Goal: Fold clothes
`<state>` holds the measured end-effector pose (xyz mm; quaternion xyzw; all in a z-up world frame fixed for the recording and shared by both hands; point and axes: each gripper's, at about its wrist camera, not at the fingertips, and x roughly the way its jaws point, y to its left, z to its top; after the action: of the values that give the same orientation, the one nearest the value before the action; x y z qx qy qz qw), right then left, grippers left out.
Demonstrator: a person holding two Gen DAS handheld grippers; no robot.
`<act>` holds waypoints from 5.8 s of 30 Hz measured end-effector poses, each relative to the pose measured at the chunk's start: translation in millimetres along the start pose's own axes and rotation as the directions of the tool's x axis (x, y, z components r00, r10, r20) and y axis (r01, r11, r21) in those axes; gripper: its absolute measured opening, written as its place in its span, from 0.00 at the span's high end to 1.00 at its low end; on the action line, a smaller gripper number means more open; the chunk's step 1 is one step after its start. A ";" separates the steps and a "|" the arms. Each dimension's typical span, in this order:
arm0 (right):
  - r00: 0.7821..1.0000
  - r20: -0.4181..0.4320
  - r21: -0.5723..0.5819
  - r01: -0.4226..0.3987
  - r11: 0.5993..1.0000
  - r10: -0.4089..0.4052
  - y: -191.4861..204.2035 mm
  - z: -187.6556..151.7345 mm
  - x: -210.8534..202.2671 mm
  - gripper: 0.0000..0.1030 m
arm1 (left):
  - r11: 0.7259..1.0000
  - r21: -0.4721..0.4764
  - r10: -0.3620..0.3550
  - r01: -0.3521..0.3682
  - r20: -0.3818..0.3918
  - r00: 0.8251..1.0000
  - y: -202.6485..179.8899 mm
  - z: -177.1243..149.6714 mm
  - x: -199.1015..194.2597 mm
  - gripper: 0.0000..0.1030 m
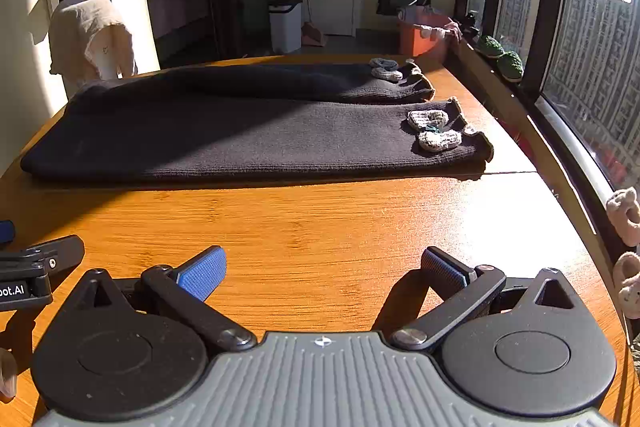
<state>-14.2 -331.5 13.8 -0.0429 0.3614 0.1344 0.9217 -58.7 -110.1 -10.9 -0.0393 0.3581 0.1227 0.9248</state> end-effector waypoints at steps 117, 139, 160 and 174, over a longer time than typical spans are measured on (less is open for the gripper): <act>0.974 -0.005 -0.095 -0.225 0.970 0.226 -26.3 46.9 46.5 0.00 | 0.968 0.051 -0.242 0.246 -0.077 0.967 26.9 53.1 44.2 0.00; 0.989 0.097 -0.004 -0.108 0.994 0.108 -83.5 128.6 54.4 0.54 | 0.932 -0.316 -0.225 0.177 -0.121 0.967 150.5 148.5 132.9 0.12; 0.992 0.063 0.236 -0.122 0.964 0.110 -113.0 170.8 151.9 0.93 | 0.973 -0.173 -0.172 0.155 -0.086 0.981 131.1 147.6 130.1 0.58; 0.968 0.252 0.162 -0.028 0.986 -0.014 -160.6 72.2 -18.0 0.97 | 0.946 -0.101 -0.295 0.307 0.112 0.949 140.7 68.4 -42.7 0.63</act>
<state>65.2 -476.9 76.2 0.0518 0.2513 0.1118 0.9600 -80.4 28.4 70.6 -0.1419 0.2954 0.0027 0.9448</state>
